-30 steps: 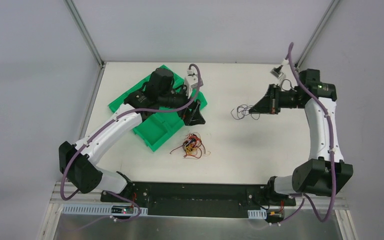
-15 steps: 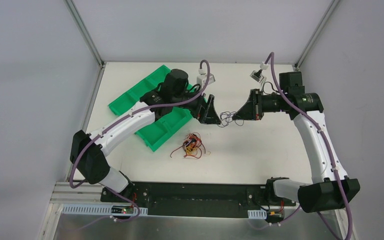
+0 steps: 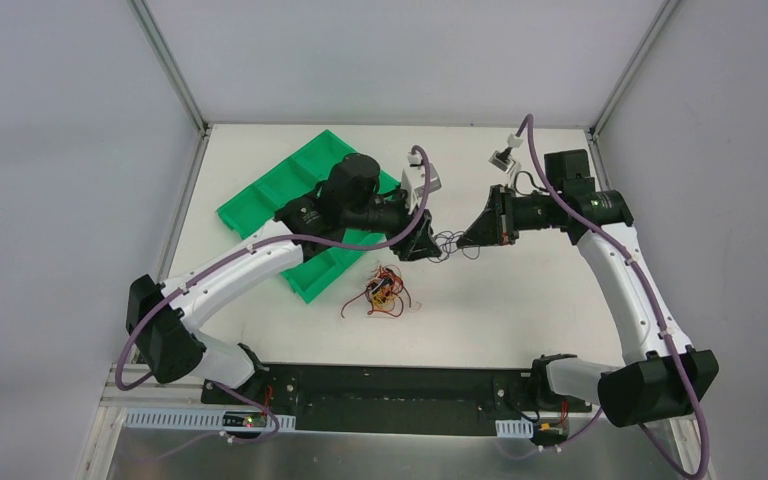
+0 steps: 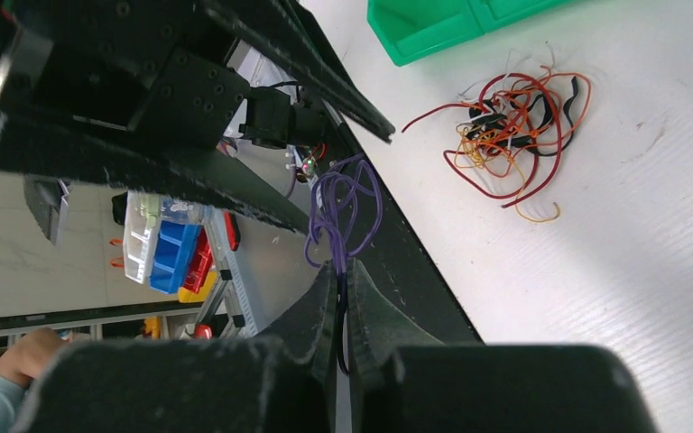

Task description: Untangle the cables

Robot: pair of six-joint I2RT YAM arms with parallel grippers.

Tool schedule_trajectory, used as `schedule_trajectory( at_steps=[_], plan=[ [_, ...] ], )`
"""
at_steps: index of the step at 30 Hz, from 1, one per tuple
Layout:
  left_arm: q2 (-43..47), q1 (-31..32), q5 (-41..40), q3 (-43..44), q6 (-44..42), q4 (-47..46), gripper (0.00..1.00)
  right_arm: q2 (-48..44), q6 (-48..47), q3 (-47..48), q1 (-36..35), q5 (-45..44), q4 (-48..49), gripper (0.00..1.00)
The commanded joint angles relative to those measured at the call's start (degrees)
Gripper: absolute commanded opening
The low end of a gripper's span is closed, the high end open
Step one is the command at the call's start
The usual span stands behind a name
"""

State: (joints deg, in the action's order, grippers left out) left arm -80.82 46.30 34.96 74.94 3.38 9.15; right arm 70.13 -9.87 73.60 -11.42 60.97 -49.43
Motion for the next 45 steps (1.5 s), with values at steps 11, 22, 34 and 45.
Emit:
schedule_trajectory(
  at_steps=[11, 22, 34, 45],
  plan=[
    [1.91, -4.17, -20.18, 1.26, -7.33, 4.71, 0.00, -2.97, -1.85, -0.63, 1.56, 2.42, -6.41, 0.00],
    [5.31, -20.27, -20.74, 0.59, -8.91, 6.43, 0.00, -3.53, -8.45, 1.51, 8.47, 3.63, -14.75, 0.00],
    [6.30, -31.53, -15.56, 5.94, -15.92, 16.87, 0.00, -2.52, -8.05, 3.61, 11.28, -4.44, -13.09, 0.52],
    [-7.16, -41.12, -21.39, 23.68, -22.20, 17.49, 0.00, -1.30, -6.26, 2.77, 11.18, -7.37, -10.51, 0.99]
  ],
)
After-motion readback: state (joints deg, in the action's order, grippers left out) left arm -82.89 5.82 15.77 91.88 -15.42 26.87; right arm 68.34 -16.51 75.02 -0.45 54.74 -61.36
